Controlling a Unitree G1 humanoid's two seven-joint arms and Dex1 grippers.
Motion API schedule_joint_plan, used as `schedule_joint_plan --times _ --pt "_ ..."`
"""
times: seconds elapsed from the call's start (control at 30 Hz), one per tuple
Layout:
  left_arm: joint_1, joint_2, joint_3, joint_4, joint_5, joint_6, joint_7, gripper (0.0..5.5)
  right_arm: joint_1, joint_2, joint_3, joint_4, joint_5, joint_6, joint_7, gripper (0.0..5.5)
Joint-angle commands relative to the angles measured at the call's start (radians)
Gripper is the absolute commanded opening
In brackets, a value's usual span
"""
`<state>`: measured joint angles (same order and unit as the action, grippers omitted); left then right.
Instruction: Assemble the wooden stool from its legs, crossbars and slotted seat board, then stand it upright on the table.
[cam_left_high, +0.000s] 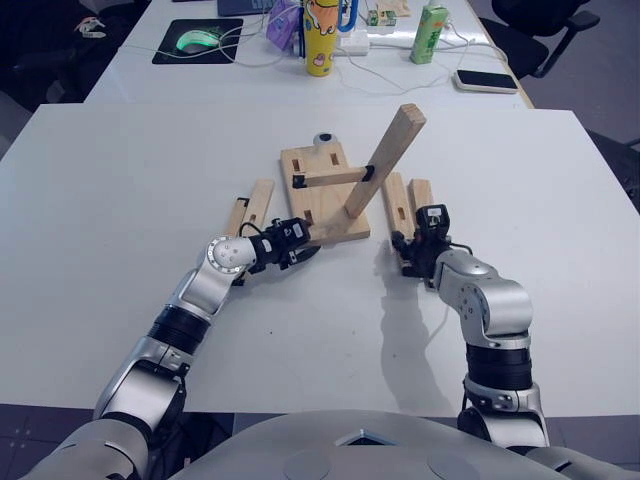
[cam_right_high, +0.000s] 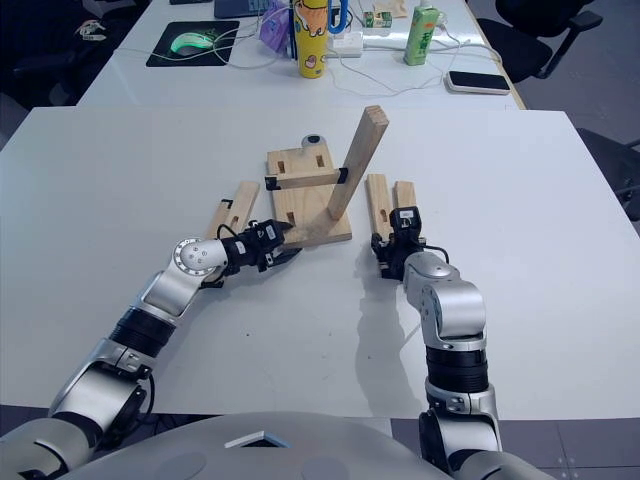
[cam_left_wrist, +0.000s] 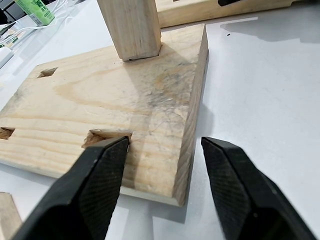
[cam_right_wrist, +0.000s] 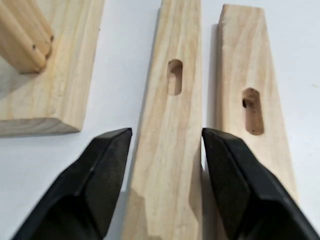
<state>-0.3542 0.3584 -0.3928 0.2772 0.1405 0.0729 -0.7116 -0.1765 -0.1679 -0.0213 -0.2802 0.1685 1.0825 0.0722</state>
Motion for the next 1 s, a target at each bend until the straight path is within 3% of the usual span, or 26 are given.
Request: schedule_joint_plan --times 0.03,0.23,0.37,0.47,0.63,0.93,1.0 --pt "0.065 -0.003 -0.036 0.034 0.019 0.062 -0.021 2.69 -0.005 -0.008 0.010 0.032 -0.005 0.015 0.010 2.62" --pt "0.068 -0.010 -0.033 0.028 0.017 0.072 -0.010 2.69 -0.016 -0.033 0.049 0.067 -0.019 0.037 0.029 2.62" --pt "0.073 -0.013 -0.035 0.025 0.016 0.076 -0.010 2.69 -0.008 -0.040 0.070 0.055 -0.025 0.053 0.023 2.09" --pt "0.073 -0.009 -0.039 0.024 0.016 0.074 -0.021 2.69 0.006 -0.034 0.075 0.042 -0.038 0.053 0.011 2.06" --pt "0.064 0.003 -0.040 0.032 0.017 0.064 -0.034 2.69 -0.039 0.080 -0.086 0.017 0.005 -0.014 -0.047 2.06" --pt "0.063 0.007 -0.028 0.039 0.011 0.027 -0.033 2.69 -0.185 0.167 -0.276 -0.037 0.109 -0.331 -0.078 2.06" --pt "0.065 0.007 -0.022 0.040 0.008 0.016 -0.028 2.69 -0.209 0.131 -0.267 0.012 0.109 -0.411 -0.034 2.06"
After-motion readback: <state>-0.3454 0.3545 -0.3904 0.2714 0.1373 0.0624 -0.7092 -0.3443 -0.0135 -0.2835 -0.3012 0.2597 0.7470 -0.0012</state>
